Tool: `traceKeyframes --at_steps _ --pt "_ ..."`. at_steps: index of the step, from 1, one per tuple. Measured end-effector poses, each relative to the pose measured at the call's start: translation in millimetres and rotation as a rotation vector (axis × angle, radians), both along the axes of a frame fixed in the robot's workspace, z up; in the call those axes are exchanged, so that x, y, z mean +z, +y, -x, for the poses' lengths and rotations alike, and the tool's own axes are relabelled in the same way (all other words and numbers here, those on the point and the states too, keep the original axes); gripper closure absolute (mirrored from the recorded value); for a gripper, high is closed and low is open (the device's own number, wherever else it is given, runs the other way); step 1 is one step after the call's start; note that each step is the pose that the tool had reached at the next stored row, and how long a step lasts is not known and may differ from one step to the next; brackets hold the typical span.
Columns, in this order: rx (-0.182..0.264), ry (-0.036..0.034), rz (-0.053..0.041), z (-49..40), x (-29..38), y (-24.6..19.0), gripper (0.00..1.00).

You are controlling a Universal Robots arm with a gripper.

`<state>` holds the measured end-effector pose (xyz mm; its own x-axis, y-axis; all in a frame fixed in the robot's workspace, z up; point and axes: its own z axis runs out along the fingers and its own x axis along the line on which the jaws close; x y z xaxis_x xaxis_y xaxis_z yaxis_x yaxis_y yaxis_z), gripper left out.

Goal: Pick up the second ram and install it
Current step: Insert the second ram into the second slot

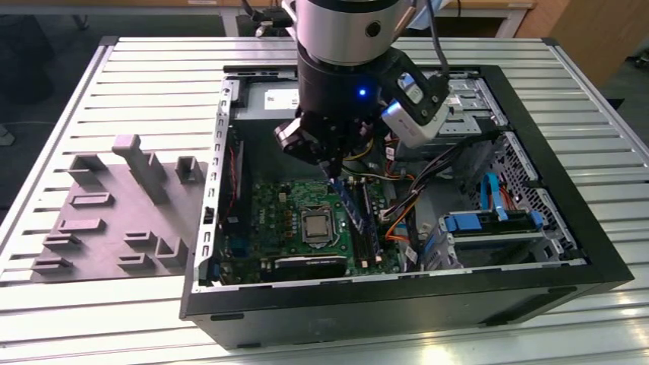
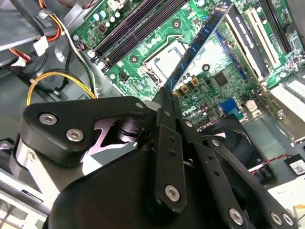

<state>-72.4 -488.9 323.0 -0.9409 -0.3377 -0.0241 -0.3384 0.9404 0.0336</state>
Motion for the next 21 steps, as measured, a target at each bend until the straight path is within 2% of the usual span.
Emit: traceKeyframes --at_steps 3,21 --pt "-0.043 0.0001 0.0001 0.0 -0.1 0.0 0.88" --pt "-0.208 0.0000 -0.0001 0.0 -1.1 0.0 0.88"
